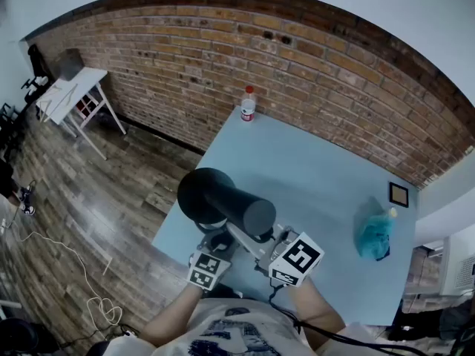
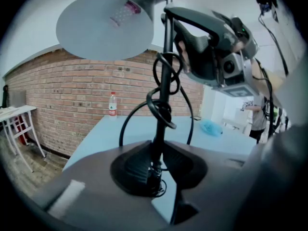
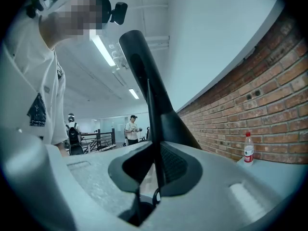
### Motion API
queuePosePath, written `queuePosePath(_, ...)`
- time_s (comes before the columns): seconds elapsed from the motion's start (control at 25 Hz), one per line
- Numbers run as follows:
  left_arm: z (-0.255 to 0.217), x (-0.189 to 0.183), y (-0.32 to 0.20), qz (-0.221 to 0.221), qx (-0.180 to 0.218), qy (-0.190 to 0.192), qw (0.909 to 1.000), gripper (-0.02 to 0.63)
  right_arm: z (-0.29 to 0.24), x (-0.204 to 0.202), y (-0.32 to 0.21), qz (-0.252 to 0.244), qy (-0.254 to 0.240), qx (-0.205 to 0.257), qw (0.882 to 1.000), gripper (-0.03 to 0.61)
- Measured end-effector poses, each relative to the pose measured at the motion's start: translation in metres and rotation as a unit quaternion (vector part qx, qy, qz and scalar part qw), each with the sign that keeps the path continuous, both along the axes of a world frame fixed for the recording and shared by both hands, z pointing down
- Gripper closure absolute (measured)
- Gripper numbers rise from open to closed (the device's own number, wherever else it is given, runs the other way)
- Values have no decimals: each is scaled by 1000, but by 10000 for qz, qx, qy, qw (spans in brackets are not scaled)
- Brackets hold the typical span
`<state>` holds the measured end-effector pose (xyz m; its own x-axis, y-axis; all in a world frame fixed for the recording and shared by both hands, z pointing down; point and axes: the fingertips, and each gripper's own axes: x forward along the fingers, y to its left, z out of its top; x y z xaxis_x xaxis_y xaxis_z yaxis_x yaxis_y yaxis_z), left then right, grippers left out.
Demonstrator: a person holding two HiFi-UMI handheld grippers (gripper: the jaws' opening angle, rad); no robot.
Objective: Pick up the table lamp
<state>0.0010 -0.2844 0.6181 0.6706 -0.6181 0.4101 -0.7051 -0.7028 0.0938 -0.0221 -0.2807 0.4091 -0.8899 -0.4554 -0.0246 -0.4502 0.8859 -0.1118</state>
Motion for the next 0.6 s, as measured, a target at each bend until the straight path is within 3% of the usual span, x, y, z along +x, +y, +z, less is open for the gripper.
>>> queuePosePath(0.6, -33, -4, 2, 34, 288, -162, 9994, 549, -33, 4, 8, -15, -85, 281, 9996, 541)
